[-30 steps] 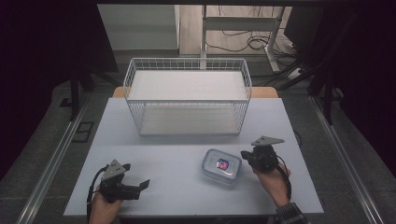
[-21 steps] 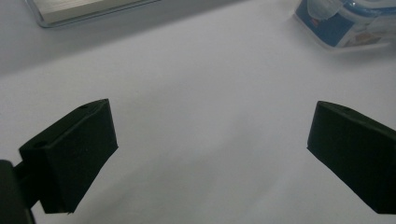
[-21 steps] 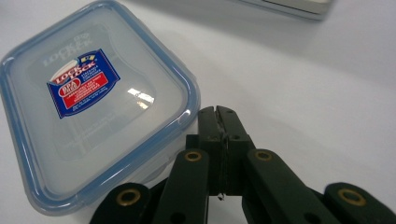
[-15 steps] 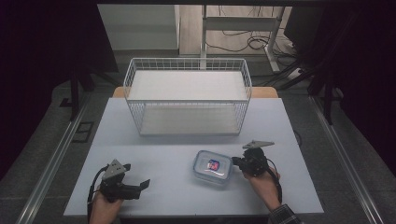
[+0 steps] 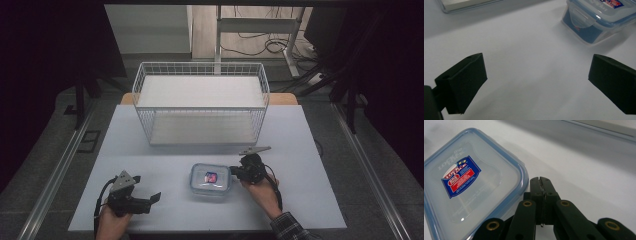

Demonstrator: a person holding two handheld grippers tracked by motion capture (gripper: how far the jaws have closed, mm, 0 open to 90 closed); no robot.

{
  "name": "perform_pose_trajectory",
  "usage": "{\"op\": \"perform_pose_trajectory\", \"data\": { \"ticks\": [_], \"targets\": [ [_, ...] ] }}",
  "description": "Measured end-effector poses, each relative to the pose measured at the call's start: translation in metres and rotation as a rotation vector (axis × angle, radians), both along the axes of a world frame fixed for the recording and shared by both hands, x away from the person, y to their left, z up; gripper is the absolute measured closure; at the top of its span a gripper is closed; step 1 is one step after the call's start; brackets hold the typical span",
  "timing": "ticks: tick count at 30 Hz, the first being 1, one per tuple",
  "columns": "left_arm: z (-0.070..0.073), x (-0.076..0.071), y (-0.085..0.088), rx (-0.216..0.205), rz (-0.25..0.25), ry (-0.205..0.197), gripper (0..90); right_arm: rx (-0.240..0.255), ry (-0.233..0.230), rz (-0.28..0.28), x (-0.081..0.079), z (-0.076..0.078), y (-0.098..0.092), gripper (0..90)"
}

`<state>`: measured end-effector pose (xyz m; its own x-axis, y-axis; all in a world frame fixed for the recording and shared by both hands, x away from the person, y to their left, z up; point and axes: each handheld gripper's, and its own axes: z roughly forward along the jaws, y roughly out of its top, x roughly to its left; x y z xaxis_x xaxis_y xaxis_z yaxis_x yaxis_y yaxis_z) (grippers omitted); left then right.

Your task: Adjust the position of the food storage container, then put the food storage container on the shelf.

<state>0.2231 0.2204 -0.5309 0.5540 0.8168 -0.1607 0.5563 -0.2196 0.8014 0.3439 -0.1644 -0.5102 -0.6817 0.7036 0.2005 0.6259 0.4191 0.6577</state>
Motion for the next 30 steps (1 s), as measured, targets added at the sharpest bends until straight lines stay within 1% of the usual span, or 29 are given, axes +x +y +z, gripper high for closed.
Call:
{"op": "perform_pose_trajectory", "data": {
  "ticks": [1, 2, 3, 4, 5, 6, 7, 8, 10, 11, 12, 13, 14, 15, 16, 17, 18, 19, 20, 21, 24, 25, 27, 29, 30],
  "targets": [
    [0.000, 0.000, 0.000, -0.001, -0.001, 0.000, 1.2, -0.008, -0.008, 0.005, 0.000, 0.000, 0.002, 89.0],
    [0.001, 0.000, 0.000, 0.000, -0.001, 0.002, 1.4, -0.050, -0.065, 0.002, -0.001, 0.004, 0.002, 88.7],
    [0.001, -0.001, 0.000, -0.001, -0.001, 0.004, 1.4, -0.050, -0.065, 0.002, -0.001, 0.004, 0.002, 88.7],
    [0.001, -0.001, 0.000, -0.002, -0.002, 0.008, 2.3, -0.085, -0.119, 0.005, -0.003, 0.010, -0.003, 85.8],
    [0.002, -0.001, 0.001, -0.008, -0.008, 0.027, 3.2, -0.089, -0.142, 0.010, -0.006, 0.013, -0.007, 83.5],
    [0.002, -0.001, 0.001, -0.008, -0.008, 0.027, 3.9, -0.089, -0.142, 0.010, -0.006, 0.013, -0.007, 83.5],
    [0.002, -0.001, 0.000, -0.008, -0.010, 0.035, 3.9, -0.089, -0.164, 0.012, -0.009, 0.015, -0.012, 80.7],
    [0.002, -0.001, 0.000, -0.003, -0.011, 0.041, 4.4, -0.088, -0.176, 0.014, -0.012, 0.018, -0.016, 77.6],
    [0.002, -0.001, -0.002, 0.017, -0.009, 0.041, 4.8, -0.077, -0.188, 0.025, -0.019, 0.021, -0.025, 72.0],
    [0.002, -0.001, -0.003, 0.024, -0.007, 0.038, 4.8, -0.069, -0.192, 0.030, -0.023, 0.022, -0.029, 67.8],
    [0.002, -0.001, -0.003, 0.030, -0.008, 0.033, 4.7, -0.064, -0.187, 0.040, -0.027, 0.023, -0.032, 61.3],
    [0.001, -0.002, -0.003, 0.034, -0.008, 0.024, 4.1, -0.055, -0.176, 0.052, -0.031, 0.023, -0.035, 52.6],
    [0.001, -0.002, -0.003, 0.037, -0.008, 0.013, 3.0, -0.036, -0.155, 0.073, -0.038, 0.020, -0.039, 36.1],
    [0.000, -0.002, -0.003, 0.039, -0.007, 0.006, 2.7, -0.029, -0.148, 0.075, -0.040, 0.019, -0.040, 31.0],
    [0.000, -0.002, -0.002, 0.037, -0.009, -0.005, 2.7, -0.029, -0.148, 0.075, -0.040, 0.019, -0.040, 31.0],
    [0.000, -0.002, 0.000, 0.020, -0.012, -0.016, 2.2, -0.013, -0.137, 0.080, -0.043, 0.017, -0.041, 21.2],
    [0.000, -0.002, 0.000, 0.020, -0.012, -0.016, 2.3, -0.013, -0.137, 0.080, -0.043, 0.017, -0.041, 21.2],
    [0.000, -0.002, 0.002, -0.002, -0.012, -0.019, 2.3, -0.013, -0.143, 0.080, -0.045, 0.017, -0.040, 15.5],
    [0.000, -0.002, 0.002, -0.002, -0.012, -0.019, 2.3, -0.013, -0.143, 0.080, -0.045, 0.017, -0.040, 15.5],
    [0.002, -0.001, 0.002, -0.015, -0.010, -0.005, 2.5, -0.015, -0.161, 0.085, -0.045, 0.019, -0.037, 14.8],
    [0.003, 0.000, 0.001, -0.017, -0.012, 0.004, 2.8, -0.013, -0.156, 0.088, -0.045, 0.019, -0.036, 14.9],
    [0.004, 0.000, 0.000, -0.017, -0.015, 0.006, 2.5, -0.012, -0.145, 0.090, -0.045, 0.020, -0.034, 16.2],
    [0.007, 0.001, -0.004, -0.016, -0.027, 0.011, 1.9, -0.016, -0.142, 0.097, -0.046, 0.020, -0.032, 18.2],
    [0.009, 0.003, -0.007, -0.038, -0.048, 0.006, 1.7, -0.022, -0.145, 0.103, -0.046, 0.022, -0.030, 19.4],
    [0.009, 0.003, -0.007, -0.038, -0.048, 0.006, 1.8, -0.022, -0.145, 0.103, -0.046, 0.022, -0.030, 19.4]
  ]
}}
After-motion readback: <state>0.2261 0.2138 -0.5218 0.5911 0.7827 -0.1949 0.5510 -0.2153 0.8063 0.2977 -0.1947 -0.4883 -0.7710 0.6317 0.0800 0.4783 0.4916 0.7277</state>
